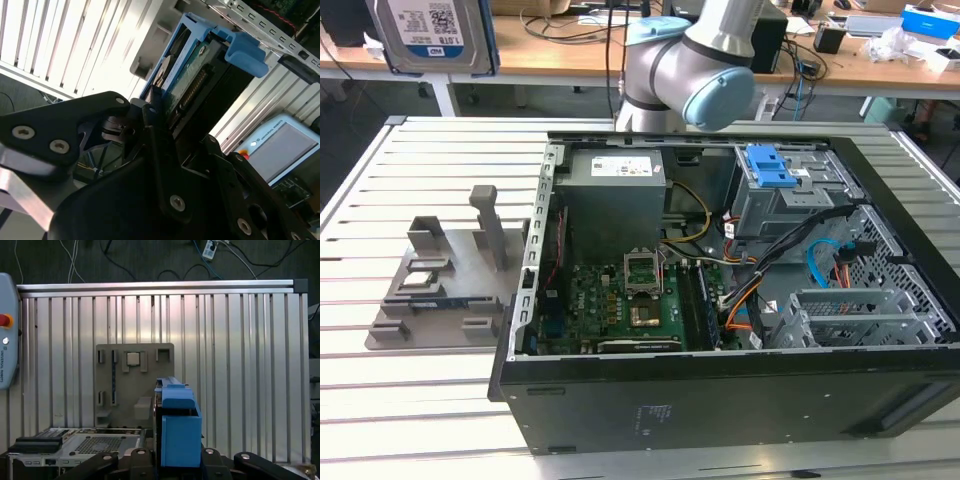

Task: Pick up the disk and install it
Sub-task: 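Pick up the disk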

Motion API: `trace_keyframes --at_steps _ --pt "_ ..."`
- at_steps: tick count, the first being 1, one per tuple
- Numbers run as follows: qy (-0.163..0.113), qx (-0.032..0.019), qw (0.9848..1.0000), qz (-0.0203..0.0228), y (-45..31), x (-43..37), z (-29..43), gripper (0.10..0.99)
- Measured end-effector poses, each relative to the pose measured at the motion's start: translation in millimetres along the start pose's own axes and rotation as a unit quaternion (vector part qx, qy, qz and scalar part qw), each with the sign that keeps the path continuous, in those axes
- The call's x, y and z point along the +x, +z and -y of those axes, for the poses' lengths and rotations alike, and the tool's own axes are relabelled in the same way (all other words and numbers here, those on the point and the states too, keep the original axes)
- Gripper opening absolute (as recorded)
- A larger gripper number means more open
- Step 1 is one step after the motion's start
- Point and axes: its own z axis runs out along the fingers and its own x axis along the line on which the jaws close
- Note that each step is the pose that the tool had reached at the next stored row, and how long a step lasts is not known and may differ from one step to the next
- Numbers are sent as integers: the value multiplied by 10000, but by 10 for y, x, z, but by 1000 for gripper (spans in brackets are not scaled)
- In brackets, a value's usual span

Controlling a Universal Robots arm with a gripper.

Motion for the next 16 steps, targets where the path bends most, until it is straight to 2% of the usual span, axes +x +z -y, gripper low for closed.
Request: trace_keyframes --at_steps 2,7,11,16 --pt "0 0 10000 -1 -3 -1 115 357" --pt "0 0 10000 -2 -7 -3 279 357" --pt "0 0 10000 -3 -15 -7 539 357" --pt "0 0 10000 -3 -20 -11 755 357"
